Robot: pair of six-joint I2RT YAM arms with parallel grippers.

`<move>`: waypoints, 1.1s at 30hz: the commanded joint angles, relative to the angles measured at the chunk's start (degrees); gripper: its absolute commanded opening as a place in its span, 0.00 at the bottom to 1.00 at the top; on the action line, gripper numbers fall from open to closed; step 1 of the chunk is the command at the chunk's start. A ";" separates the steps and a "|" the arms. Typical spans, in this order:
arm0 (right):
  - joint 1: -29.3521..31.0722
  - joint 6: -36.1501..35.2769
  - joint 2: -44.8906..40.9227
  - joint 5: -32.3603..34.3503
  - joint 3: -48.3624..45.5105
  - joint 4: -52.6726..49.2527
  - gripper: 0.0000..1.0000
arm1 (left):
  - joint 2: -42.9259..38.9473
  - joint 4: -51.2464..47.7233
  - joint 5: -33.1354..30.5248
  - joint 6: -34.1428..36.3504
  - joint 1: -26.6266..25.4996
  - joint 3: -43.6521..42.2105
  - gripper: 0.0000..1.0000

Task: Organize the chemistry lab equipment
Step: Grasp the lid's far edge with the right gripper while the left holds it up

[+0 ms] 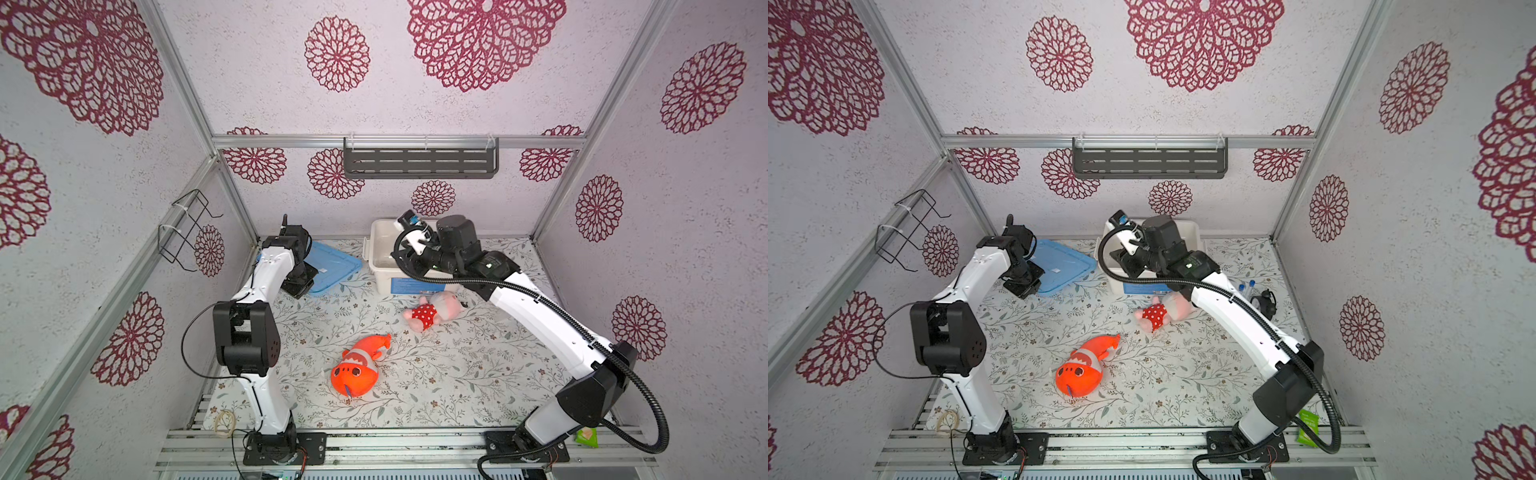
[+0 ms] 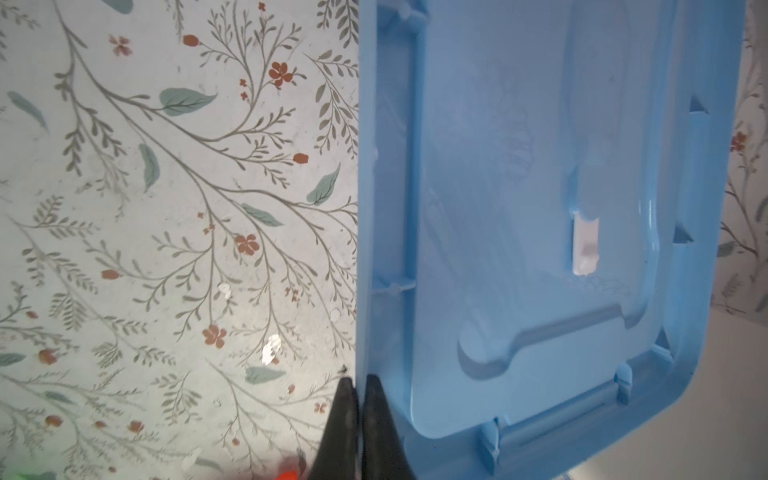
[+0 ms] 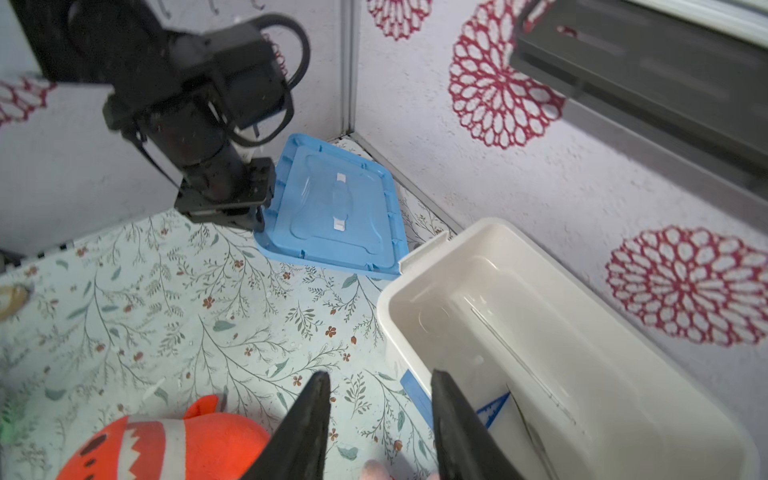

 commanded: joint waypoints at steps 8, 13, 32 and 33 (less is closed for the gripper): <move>9.31 -29.56 7.31 -1.38 -7.06 15.95 0.53 | -10.53 -2.88 8.75 -4.33 0.84 -4.00 0.00; 11.68 -42.58 13.08 0.32 -6.97 21.30 0.59 | -14.32 -3.04 12.75 -6.27 0.84 -7.55 0.00; 15.26 -56.87 23.48 8.63 -2.98 31.59 0.59 | -26.47 -5.24 15.82 -8.90 1.16 -14.72 0.00; 15.70 -57.74 22.32 8.53 -4.15 31.52 0.59 | -26.93 -5.57 15.71 -8.68 1.41 -14.94 0.00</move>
